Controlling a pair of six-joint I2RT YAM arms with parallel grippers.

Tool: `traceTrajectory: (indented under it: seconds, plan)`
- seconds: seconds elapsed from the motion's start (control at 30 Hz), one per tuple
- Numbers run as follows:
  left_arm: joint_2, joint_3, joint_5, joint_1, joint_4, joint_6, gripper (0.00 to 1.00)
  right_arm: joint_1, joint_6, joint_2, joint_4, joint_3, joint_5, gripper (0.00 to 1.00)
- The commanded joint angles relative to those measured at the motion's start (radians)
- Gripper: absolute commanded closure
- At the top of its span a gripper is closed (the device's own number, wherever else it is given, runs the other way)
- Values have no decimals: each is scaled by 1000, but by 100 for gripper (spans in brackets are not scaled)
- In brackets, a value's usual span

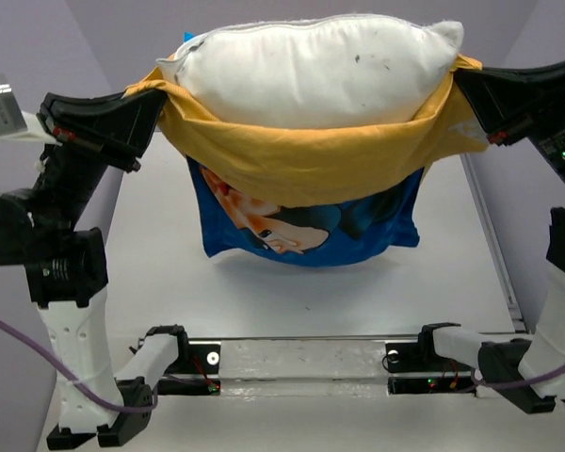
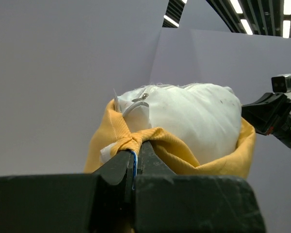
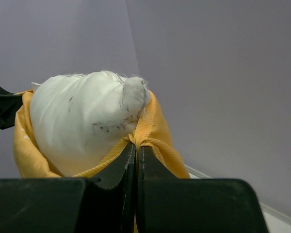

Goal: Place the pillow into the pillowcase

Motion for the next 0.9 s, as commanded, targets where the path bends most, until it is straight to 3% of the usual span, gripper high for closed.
traceTrajectory:
  seconds: [0.0,0.07,0.13,0.2,0.23,0.3,0.33,0.43,0.5,0.57,0.63,0.73,0.77,0.8,0.87]
  plan:
    - [-33,-70,-123,0,7,112,100,-1,-20,-29,126,-101,62,100]
    - [9,-157,21,-2,116,12,100,-1,-13,105,42,-59,9,100]
    - [24,-158,-28,-13,139,70,100,-1,-10,147,49,-4,-48,100]
    - [90,-94,-179,-11,32,173,100,-1,15,87,267,-175,15,100]
    - [134,-71,-150,-5,46,180,100,-1,10,98,294,-170,38,100]
    - [220,-22,-29,56,132,41,100,-1,18,199,262,-56,14,100]
    - [290,8,-39,58,158,21,100,-1,32,333,241,15,-8,100]
    - [404,214,-71,64,53,56,100,-1,133,604,227,405,-101,100]
    - [437,338,-95,64,-37,101,100,-1,196,738,233,545,-126,100]
    - [440,412,-115,67,-94,138,100,-1,220,744,276,598,-118,100]
    - [429,487,-123,67,-149,160,100,-1,236,656,381,485,-106,100]
    - [344,436,-117,64,-159,166,100,-1,219,549,409,336,-124,100]
    - [308,390,-123,66,-156,174,100,-1,219,549,409,293,-144,100]
    - [261,246,-141,62,-148,178,100,-1,224,500,415,244,-188,100]
    - [92,48,-132,59,-75,152,100,-1,237,440,440,30,-227,100]
